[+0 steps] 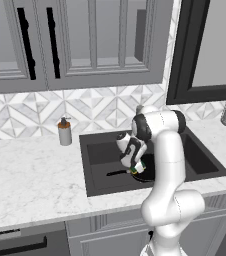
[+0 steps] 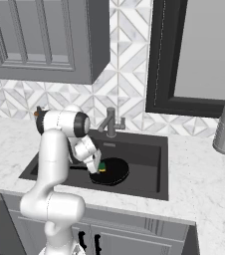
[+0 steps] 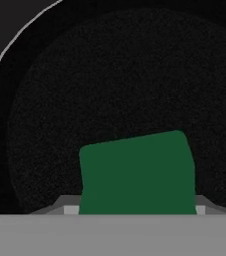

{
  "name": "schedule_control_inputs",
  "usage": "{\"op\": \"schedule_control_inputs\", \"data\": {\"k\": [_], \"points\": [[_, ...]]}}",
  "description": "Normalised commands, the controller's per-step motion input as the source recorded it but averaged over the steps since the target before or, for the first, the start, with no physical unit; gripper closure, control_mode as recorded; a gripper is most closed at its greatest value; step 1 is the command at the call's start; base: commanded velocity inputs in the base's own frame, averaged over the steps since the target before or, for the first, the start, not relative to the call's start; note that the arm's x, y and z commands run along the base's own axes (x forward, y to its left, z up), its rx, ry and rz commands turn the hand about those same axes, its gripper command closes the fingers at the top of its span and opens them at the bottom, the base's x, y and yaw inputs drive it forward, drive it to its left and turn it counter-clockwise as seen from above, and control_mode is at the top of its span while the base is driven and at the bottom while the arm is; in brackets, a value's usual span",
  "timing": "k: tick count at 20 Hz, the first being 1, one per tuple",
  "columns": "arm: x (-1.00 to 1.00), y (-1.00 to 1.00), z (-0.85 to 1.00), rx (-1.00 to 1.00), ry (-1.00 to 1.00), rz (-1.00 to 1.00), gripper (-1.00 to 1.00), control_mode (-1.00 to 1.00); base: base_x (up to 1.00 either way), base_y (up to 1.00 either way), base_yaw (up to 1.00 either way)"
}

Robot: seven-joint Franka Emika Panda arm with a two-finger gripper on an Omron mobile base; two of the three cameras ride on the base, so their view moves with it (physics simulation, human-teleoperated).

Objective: Pick the pan and sponge and place them into the sink. Then turn on the water.

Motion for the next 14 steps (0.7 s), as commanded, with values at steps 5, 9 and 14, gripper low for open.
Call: {"op": "schedule_control_inputs", "data": {"k": [5,9,14], "points": [[0.00,-0.02,-0.04,0.01,-0.19,0.00,-1.00,-1.00,0.00,0.00,0.00],[0.00,0.00,0.08,0.03,-0.20,0.00,-1.00,-1.00,0.00,0.00,0.00],[-0.07,0.00,0.15,0.03,-0.13,0.00,-1.00,-1.00,0.00,0.00,0.00]]}}
